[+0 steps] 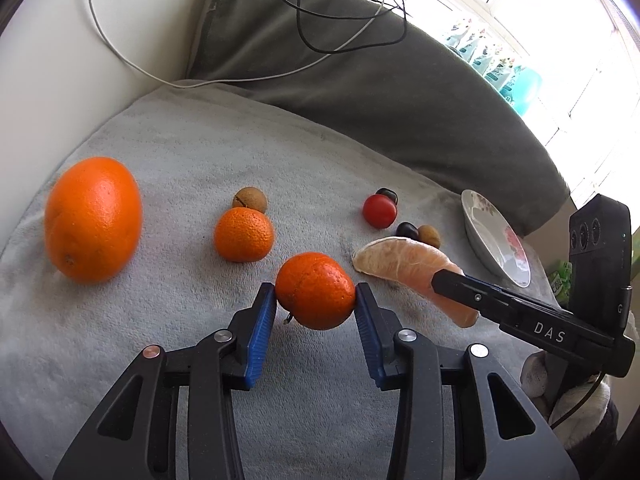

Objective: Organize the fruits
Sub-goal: 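Carry the segment to the plate with the right gripper while the left grasps a mandarin, then open both grippers to release the mandarin and segment onto the plate, then move the left gripper to a second mandarin while the right approaches a brown fruit, then lift the mandarin with the left gripper while the right lifts the brown fruit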

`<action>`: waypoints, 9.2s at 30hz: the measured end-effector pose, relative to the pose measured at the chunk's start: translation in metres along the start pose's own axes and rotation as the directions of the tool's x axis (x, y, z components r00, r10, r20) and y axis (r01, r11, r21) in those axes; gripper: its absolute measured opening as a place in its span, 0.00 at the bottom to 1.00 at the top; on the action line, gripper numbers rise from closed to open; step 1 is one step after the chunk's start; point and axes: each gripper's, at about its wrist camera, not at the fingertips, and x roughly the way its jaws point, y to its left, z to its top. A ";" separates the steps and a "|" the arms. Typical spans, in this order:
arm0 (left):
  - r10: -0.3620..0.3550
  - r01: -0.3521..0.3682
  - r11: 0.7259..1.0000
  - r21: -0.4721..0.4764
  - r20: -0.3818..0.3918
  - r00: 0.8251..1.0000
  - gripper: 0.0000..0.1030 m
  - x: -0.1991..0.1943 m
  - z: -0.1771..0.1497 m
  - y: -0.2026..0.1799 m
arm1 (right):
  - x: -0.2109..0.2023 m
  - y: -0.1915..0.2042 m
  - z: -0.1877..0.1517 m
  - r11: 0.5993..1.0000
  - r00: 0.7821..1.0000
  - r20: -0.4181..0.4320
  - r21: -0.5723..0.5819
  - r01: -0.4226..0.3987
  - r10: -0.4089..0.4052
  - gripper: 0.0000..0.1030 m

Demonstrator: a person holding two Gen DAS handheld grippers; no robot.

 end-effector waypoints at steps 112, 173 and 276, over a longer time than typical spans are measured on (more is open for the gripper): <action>-0.116 0.099 0.963 0.251 0.053 0.992 0.71 0.028 0.029 -0.131 | -0.149 -0.117 0.017 0.972 0.930 0.292 0.141 0.187 -0.222 0.98; 0.173 -0.174 0.984 0.033 0.046 0.984 0.58 0.040 0.026 0.012 | 0.013 -0.048 0.054 0.996 0.997 -0.012 -0.047 0.079 -0.080 0.46; -0.207 0.225 0.930 0.290 -0.092 0.974 0.35 0.113 0.028 -0.213 | -0.076 -0.171 0.077 0.969 0.963 0.130 0.099 0.226 -0.238 0.29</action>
